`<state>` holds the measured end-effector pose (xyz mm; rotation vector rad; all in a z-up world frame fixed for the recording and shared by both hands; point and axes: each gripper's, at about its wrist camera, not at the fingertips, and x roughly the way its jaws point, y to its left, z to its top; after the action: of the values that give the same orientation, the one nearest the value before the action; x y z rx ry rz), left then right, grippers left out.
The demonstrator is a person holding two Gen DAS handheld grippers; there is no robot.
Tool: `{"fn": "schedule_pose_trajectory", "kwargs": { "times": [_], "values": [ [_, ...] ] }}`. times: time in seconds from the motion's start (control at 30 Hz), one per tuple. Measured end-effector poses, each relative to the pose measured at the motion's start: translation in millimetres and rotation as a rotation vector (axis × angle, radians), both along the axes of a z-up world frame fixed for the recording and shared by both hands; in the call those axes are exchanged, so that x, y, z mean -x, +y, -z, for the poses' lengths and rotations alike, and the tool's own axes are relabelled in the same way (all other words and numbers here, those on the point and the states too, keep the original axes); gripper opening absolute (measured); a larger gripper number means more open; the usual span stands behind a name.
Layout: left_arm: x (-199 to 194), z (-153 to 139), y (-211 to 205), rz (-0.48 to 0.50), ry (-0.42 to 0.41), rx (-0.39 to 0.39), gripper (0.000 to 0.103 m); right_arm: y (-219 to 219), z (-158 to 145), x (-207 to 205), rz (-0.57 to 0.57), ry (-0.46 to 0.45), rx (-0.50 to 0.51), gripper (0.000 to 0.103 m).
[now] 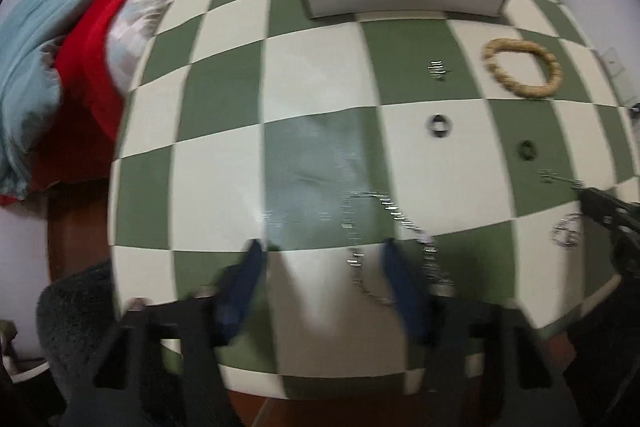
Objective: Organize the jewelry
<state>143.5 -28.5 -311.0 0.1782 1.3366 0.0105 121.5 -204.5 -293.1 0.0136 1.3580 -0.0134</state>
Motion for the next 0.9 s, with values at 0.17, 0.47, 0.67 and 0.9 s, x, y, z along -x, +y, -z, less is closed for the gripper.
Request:
{"fn": "schedule_pose_trajectory", "kwargs": {
  "times": [0.17, 0.47, 0.67, 0.9],
  "values": [
    [5, 0, -18, 0.056, 0.001, -0.010, 0.001, 5, -1, -1, 0.005, -0.004, 0.005, 0.000],
    [7, -17, -14, 0.027, -0.039, 0.006, 0.000, 8, -4, 0, 0.017, -0.024, -0.014, 0.000],
    [4, -55, -3, 0.015, -0.102, 0.059, 0.000, 5, -31, -2, 0.039, -0.087, -0.060, 0.000],
    [-5, -100, 12, 0.003, -0.179, 0.105, 0.000, -2, -72, -9, 0.057, -0.174, -0.138, 0.000]
  ]
}}
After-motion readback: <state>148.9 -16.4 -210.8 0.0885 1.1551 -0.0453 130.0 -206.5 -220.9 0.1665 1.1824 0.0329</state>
